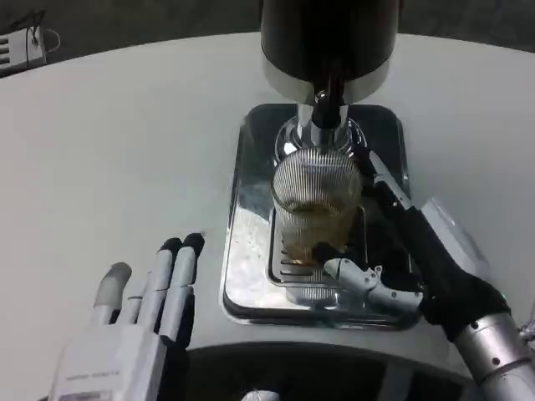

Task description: Grasp the cup under the faucet to collect the drink, then remove the cup.

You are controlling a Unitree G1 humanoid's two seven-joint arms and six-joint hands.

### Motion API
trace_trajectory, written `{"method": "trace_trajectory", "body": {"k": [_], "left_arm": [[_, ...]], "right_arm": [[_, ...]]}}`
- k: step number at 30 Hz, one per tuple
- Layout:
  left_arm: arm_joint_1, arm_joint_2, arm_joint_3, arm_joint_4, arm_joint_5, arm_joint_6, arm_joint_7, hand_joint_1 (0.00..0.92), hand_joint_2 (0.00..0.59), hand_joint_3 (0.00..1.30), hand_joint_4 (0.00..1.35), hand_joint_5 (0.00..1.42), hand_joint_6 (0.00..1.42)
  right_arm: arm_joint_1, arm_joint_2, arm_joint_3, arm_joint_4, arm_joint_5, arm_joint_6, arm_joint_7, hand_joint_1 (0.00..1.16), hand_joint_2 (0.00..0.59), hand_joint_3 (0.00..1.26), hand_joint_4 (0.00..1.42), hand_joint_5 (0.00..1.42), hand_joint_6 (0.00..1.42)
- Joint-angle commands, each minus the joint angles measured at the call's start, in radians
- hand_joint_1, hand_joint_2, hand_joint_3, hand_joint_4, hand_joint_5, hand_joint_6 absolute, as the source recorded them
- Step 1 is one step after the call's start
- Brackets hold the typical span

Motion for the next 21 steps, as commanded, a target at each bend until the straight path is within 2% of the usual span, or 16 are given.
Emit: {"method": "trace_trajectory", "body": {"k": [1,21], "left_arm": [[0.018,0.006,-0.003,0.002,0.015,0.0,-0.005,0.0,0.161,0.0,0.0,0.14,0.01],[0.017,-0.005,0.009,-0.006,0.019,0.024,-0.02,0.0,0.162,0.0,0.0,0.14,0.01]], "right_arm": [[-0.028,0.005,0.007,0.039,0.011,-0.022,-0.005,0.59,0.232,0.0,0.04,0.13,0.25],[-0.125,0.023,0.037,0.16,0.037,-0.067,-0.002,0.66,0.203,0.0,0.03,0.13,0.25]]}}
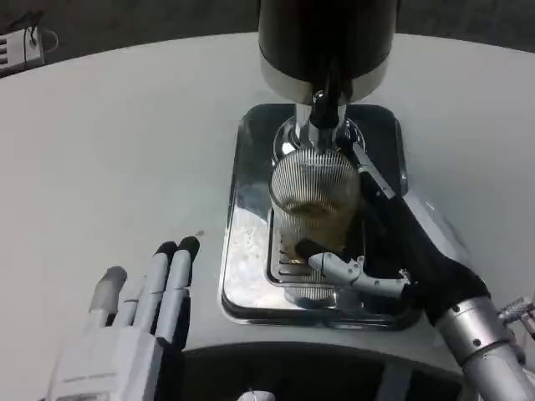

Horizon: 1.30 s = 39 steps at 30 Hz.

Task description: Grasp the cup under the faucet to collect the drink, then remove the cup.

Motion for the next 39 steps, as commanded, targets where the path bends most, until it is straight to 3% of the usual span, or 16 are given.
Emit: {"method": "trace_trajectory", "body": {"k": [1,18,31,39], "left_arm": [[0.014,-0.002,0.005,-0.008,0.017,0.013,-0.009,0.0,0.162,0.0,0.0,0.14,0.01],[0.024,-0.013,0.017,-0.03,0.021,0.039,-0.02,0.0,0.162,0.0,0.0,0.15,0.01],[0.031,-0.018,0.033,-0.046,0.018,0.049,-0.032,0.0,0.161,0.0,0.0,0.15,0.01],[0.041,-0.02,0.045,-0.057,0.014,0.049,-0.041,0.0,0.161,0.0,0.0,0.15,0.01]], "right_arm": [[-0.03,0.013,0.013,0.04,0.013,-0.03,0.001,0.66,0.204,0.0,0.03,0.13,0.25],[-0.099,0.038,0.018,0.151,0.023,-0.026,-0.017,0.72,0.175,0.0,0.1,0.16,0.26],[-0.119,0.065,0.033,0.168,0.043,-0.021,-0.003,0.73,0.149,0.0,0.14,0.18,0.28],[-0.112,0.086,0.036,0.16,0.056,-0.023,-0.003,0.72,0.14,0.09,0.21,0.24,0.33]]}}
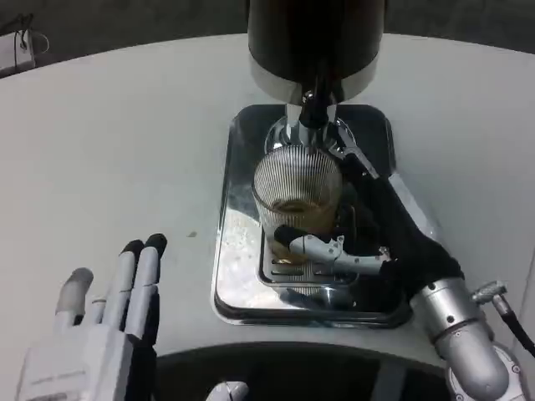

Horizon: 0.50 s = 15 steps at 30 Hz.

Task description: Grasp the cup under the faucet to collect the drink, then remove the cup.

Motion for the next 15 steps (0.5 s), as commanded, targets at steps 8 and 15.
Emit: {"method": "trace_trajectory", "body": {"k": [8,15], "left_arm": [[0.014,-0.006,0.01,-0.017,0.018,0.011,-0.028,0.0,0.16,0.0,0.0,0.15,0.01],[0.016,-0.006,0.021,-0.024,0.013,0.015,-0.035,0.0,0.16,0.0,0.0,0.15,0.01]], "right_arm": [[0.008,0.04,0.021,0.0,-0.001,0.001,-0.008,0.83,0.156,0.16,0.27,0.33,0.44],[0.009,0.059,0.018,0.003,-0.001,0.005,-0.033,0.91,0.162,0.22,0.35,0.48,0.81]]}}
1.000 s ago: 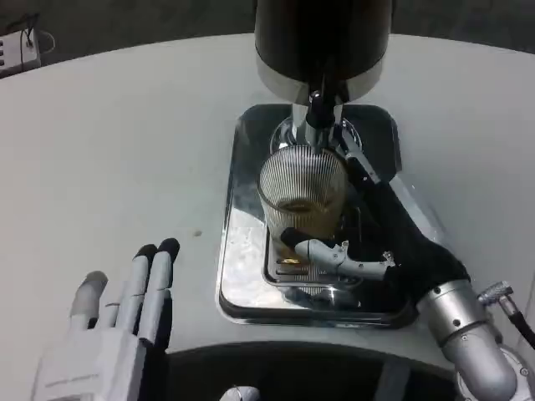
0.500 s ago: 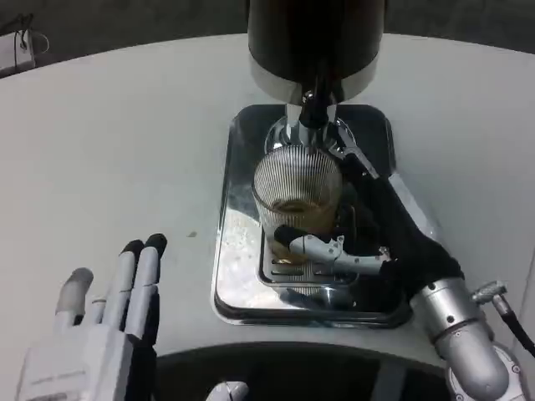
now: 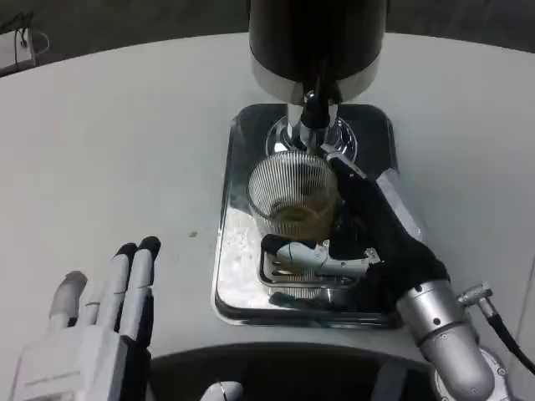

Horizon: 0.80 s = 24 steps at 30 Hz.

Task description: Grasp the cup under the faucet to collect the drink, then remove the cup.

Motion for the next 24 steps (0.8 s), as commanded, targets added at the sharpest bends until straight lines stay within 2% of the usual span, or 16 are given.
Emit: {"method": "trace_trajectory", "body": {"k": [1,2,5,8,12,14,17,24], "left_arm": [[0.009,-0.004,0.01,-0.015,0.014,0.008,-0.015,0.0,0.16,0.0,0.0,0.15,0.01],[0.007,-0.005,0.011,-0.015,0.015,0.009,-0.016,0.0,0.16,0.0,0.0,0.15,0.01],[0.002,-0.005,0.013,-0.015,0.018,0.009,-0.019,0.0,0.16,0.0,0.0,0.15,0.01],[-0.003,-0.006,0.014,-0.013,0.015,0.009,-0.023,0.0,0.16,0.0,0.0,0.15,0.01],[-0.01,-0.009,0.014,-0.008,0.011,0.009,-0.025,0.0,0.16,0.0,0.0,0.15,0.01],[-0.012,-0.01,0.013,-0.007,0.011,0.008,-0.025,0.0,0.16,0.0,0.0,0.15,0.01],[-0.013,-0.011,0.014,-0.006,0.01,0.009,-0.024,0.0,0.16,0.0,0.0,0.15,0.01],[-0.013,-0.014,0.014,-0.006,0.008,0.005,-0.021,0.0,0.16,0.0,0.0,0.15,0.01]], "right_arm": [[0.012,0.024,0.004,0.001,-0.001,0.005,-0.021,0.93,0.164,0.25,0.4,0.55,0.93],[0.014,0.03,-0.001,-0.003,0.001,0.006,-0.033,0.97,0.177,0.3,0.45,0.62,1.05],[0.02,0.04,-0.013,-0.012,0.006,0.008,-0.058,1.04,0.195,0.44,0.61,0.82,1.26],[0.024,0.047,-0.03,-0.025,0.017,0.008,-0.066,1.09,0.198,0.6,0.8,0.99,1.41],[0.037,0.054,-0.047,-0.054,0.038,0.011,-0.064,1.14,0.213,0.75,1.0,1.18,1.42],[0.046,0.06,-0.055,-0.075,0.046,0.012,-0.066,1.15,0.213,0.79,1.04,1.23,1.42],[0.056,0.068,-0.066,-0.107,0.06,0.021,-0.065,1.16,0.208,0.84,1.1,1.28,1.42],[0.078,0.078,-0.077,-0.176,0.085,0.046,-0.046,1.12,0.151,0.91,1.16,1.31,1.42]]}}
